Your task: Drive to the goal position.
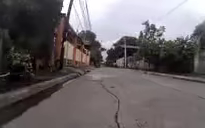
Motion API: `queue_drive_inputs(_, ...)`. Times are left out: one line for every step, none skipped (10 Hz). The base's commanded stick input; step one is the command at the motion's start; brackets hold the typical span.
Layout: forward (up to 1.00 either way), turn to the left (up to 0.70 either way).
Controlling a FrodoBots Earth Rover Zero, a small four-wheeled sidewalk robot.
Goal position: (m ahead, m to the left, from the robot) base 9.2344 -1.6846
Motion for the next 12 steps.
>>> queue_drive_inputs(0.70, 0.00)
queue_drive_inputs(0.70, 0.00)
queue_drive_inputs(0.70, 0.00)
queue_drive_inputs(0.70, 0.00)
queue_drive_inputs(0.70, 0.00)
queue_drive_inputs(0.70, 0.00)
queue_drive_inputs(0.70, 0.00)
queue_drive_inputs(0.70, 0.00)
queue_drive_inputs(0.70, 0.00)
queue_drive_inputs(0.70, -0.10)
queue_drive_inputs(0.70, -0.35)
queue_drive_inputs(0.70, -0.35)
